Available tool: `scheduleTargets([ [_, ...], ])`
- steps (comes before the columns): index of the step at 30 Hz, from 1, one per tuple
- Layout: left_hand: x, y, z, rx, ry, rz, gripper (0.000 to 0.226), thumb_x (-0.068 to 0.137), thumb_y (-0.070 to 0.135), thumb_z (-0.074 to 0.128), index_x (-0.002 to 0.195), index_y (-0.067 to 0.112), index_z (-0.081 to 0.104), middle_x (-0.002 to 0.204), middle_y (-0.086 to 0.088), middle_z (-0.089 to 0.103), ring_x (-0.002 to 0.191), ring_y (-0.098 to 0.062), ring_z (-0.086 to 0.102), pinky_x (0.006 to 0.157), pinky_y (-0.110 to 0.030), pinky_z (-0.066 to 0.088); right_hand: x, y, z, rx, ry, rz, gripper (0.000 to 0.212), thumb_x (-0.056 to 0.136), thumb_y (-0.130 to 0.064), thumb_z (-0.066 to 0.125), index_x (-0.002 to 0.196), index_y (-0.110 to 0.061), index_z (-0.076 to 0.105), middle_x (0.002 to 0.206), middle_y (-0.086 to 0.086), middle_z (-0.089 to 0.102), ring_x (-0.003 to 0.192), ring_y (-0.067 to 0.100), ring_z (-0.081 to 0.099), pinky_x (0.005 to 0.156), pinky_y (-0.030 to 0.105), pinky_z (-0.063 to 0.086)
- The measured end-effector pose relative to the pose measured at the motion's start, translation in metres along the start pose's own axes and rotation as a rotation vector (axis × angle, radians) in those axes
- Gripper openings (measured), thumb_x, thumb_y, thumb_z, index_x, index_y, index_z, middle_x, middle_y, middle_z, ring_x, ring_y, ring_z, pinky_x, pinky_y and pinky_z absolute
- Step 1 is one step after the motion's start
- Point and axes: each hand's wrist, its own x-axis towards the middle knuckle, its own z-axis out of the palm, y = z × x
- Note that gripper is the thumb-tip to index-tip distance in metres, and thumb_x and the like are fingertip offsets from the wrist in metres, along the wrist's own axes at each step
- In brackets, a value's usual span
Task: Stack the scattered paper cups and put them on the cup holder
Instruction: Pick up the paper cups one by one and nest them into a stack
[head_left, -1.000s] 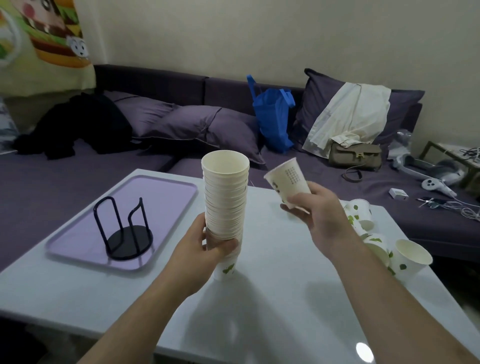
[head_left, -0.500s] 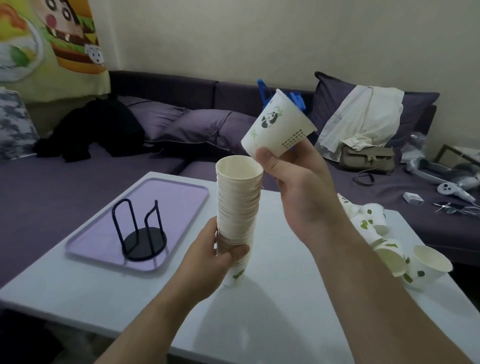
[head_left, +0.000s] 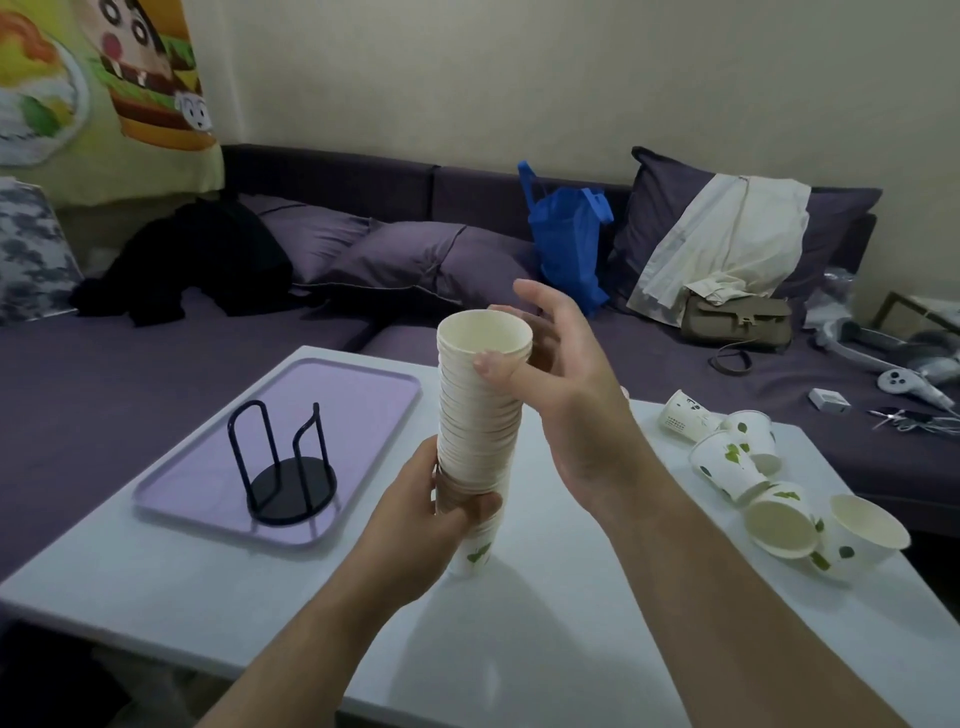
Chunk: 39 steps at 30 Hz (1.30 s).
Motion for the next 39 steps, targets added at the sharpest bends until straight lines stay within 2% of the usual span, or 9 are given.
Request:
scheduleTargets([
  [4,-0.001,0.002,0.000,0.008,-0.006,0.000,0.053,0.092,0.024,0.080,0.136,0.042,0.058,0.122,0.019,0.072,0.117,-0.007,0.067,0.104,-0.046,0.058,-0.004,0.004,0.000,-0.112,-0.027,-0.002,0.056,0.089,-0.032,0.083,0.140,-0.033,0.058,0.126,-0.011,0.071,0.118,0.009,0.067,0.098,0.033,0.057],
  [11,-0.003,0.012,0.001,0.080,-0.012,-0.027,0.074,0.086,0.042,0.085,0.149,0.043,0.046,0.137,0.014,0.066,0.126,-0.018,0.063,0.109,-0.050,0.054,-0.020,0.026,-0.032,-0.269,0.003,0.064,0.065,0.084,-0.044,0.077,0.144,-0.032,0.054,0.137,-0.014,0.064,0.130,0.005,0.059,0.112,0.039,0.050],
  [16,-0.008,0.011,0.002,0.085,0.001,-0.097,0.077,0.079,0.041,0.091,0.142,0.043,0.047,0.131,0.020,0.066,0.112,0.004,0.063,0.098,-0.034,0.051,-0.044,0.056,-0.088,-0.732,0.269,0.099,0.042,0.086,-0.025,0.070,0.126,-0.019,0.060,0.127,-0.007,0.059,0.121,0.013,0.057,0.102,0.028,0.045],
  [20,-0.012,0.002,0.002,0.205,-0.004,-0.186,0.104,0.053,0.063,0.089,0.144,0.037,0.046,0.133,0.013,0.066,0.121,-0.016,0.066,0.103,-0.049,0.057,-0.062,0.082,-0.140,-1.224,0.342,0.143,0.042,0.084,-0.010,0.068,0.125,-0.007,0.063,0.142,0.007,0.052,0.135,0.029,0.043,0.111,0.033,0.036],
  [24,-0.017,0.000,0.005,0.332,0.004,-0.268,0.112,0.056,0.056,0.097,0.149,0.022,0.043,0.128,0.005,0.066,0.111,-0.016,0.068,0.088,-0.041,0.061,-0.080,0.091,-0.182,-1.510,0.295,0.396,0.045,0.081,-0.018,0.064,0.124,-0.007,0.067,0.166,0.010,0.030,0.150,0.036,0.022,0.125,0.042,0.022],
  [26,-0.020,0.003,0.007,0.432,0.013,-0.378,0.102,0.071,0.038,0.095,0.152,0.010,0.040,0.123,-0.003,0.064,0.095,-0.016,0.066,0.068,-0.028,0.054,-0.085,0.094,-0.194,-1.596,0.248,0.500,0.038,0.083,-0.024,0.063,0.118,-0.010,0.069,0.168,0.010,0.024,0.157,0.038,0.011,0.130,0.046,0.010],
  [28,-0.023,0.001,0.008,0.559,-0.013,-0.478,0.082,0.080,0.031,0.089,0.145,0.003,0.047,0.104,-0.004,0.064,0.078,-0.015,0.063,0.058,-0.025,0.048,-0.087,0.098,-0.202,-1.658,0.185,0.587,0.040,0.086,-0.030,0.062,0.121,-0.013,0.070,0.171,0.012,0.019,0.161,0.039,0.001,0.132,0.050,0.000],
  [32,-0.030,0.005,0.015,0.685,-0.186,-0.576,0.030,0.089,0.029,0.082,0.093,0.008,0.062,0.069,-0.006,0.061,0.054,-0.018,0.051,0.050,-0.025,0.046,-0.085,0.109,-0.214,-1.737,0.097,0.654,0.051,0.089,-0.028,0.058,0.137,-0.012,0.064,0.173,0.012,0.020,0.163,0.038,-0.005,0.131,0.053,-0.006],
  [39,-0.032,0.013,0.019,0.789,-0.465,-0.524,0.041,0.088,0.054,0.077,0.094,0.015,0.067,0.064,0.000,0.071,0.048,-0.014,0.054,0.050,-0.022,0.045,-0.081,0.107,-0.218,-1.744,0.077,0.638,0.040,0.088,-0.024,0.060,0.126,-0.015,0.067,0.159,0.007,0.041,0.162,0.034,0.006,0.130,0.056,-0.006],
])
